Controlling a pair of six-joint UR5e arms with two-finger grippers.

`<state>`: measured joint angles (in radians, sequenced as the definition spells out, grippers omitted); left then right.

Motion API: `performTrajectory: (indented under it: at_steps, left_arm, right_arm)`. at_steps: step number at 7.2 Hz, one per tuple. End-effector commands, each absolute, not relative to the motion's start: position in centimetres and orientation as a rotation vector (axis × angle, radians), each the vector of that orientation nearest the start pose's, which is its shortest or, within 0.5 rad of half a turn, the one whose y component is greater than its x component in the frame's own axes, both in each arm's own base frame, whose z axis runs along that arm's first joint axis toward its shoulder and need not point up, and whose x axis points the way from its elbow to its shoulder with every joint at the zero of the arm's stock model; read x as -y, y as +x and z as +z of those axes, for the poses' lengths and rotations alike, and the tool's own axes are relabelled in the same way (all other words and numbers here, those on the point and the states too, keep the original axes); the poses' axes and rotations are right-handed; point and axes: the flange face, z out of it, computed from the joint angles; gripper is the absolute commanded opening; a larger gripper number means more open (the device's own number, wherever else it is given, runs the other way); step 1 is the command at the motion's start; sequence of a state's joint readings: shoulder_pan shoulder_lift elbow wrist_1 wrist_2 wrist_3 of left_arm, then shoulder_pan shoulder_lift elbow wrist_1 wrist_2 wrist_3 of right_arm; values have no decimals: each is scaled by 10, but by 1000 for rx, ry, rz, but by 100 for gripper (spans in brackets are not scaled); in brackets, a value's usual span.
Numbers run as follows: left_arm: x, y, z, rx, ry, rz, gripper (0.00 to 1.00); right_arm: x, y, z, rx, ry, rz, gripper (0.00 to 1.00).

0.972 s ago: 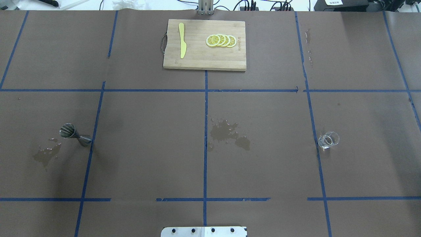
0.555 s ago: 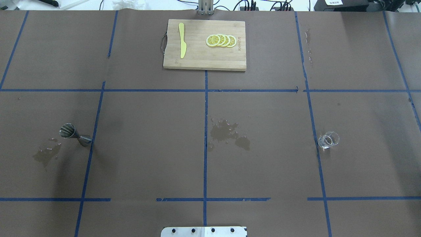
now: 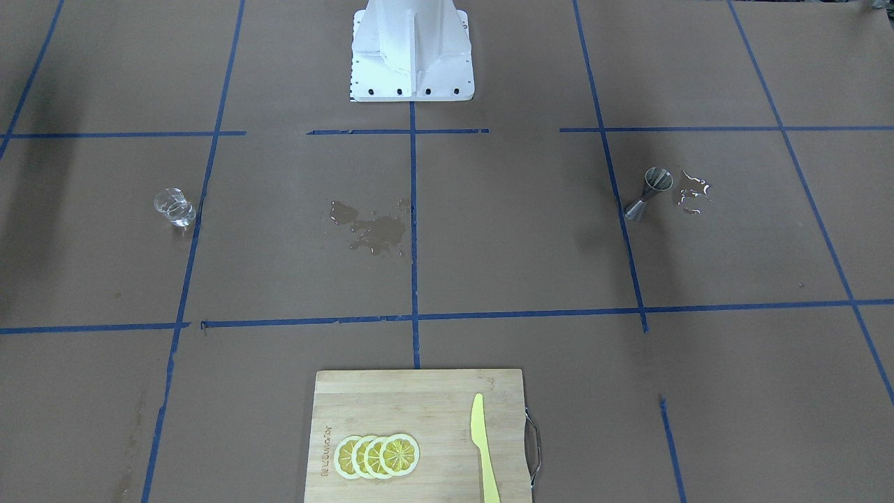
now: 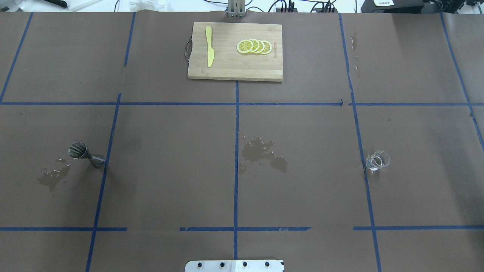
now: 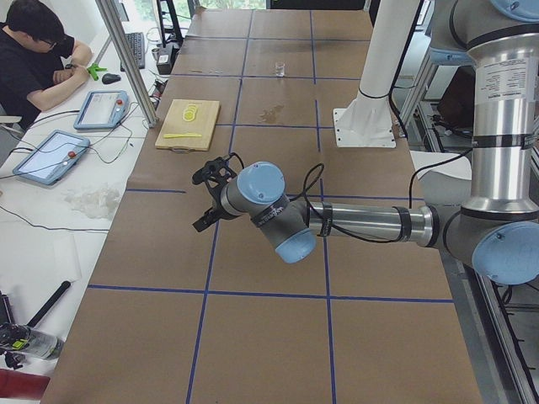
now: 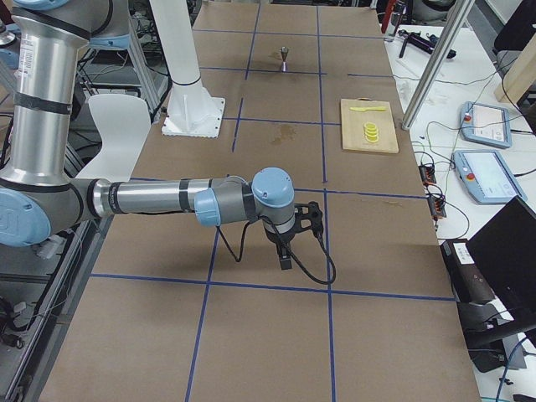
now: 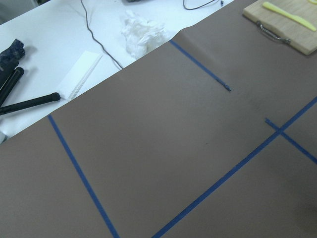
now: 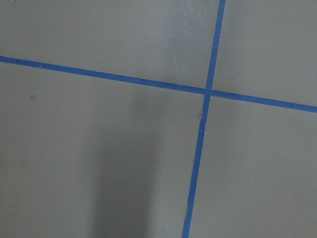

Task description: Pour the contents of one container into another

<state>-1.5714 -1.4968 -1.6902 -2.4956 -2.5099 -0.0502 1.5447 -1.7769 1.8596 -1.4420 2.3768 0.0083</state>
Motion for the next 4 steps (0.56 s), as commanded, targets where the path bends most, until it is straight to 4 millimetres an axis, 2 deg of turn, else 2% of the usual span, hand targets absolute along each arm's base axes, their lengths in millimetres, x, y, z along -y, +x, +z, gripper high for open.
performTrajectory:
  at_steps: [1, 2, 3, 4]
  left_arm:
    - [448, -23, 500, -1006, 900, 345, 100]
    - [443, 1, 491, -1049, 918, 313, 100]
    - [434, 38, 479, -1086, 935, 266, 100]
    - [413, 61, 471, -1057, 999, 229, 100]
  right_arm:
    - [417, 50, 592, 809, 186, -101, 100]
    - [417, 50, 592, 809, 186, -101, 100]
    - [417, 50, 592, 810, 184, -101, 100]
    - [416, 51, 593, 810, 185, -100, 100]
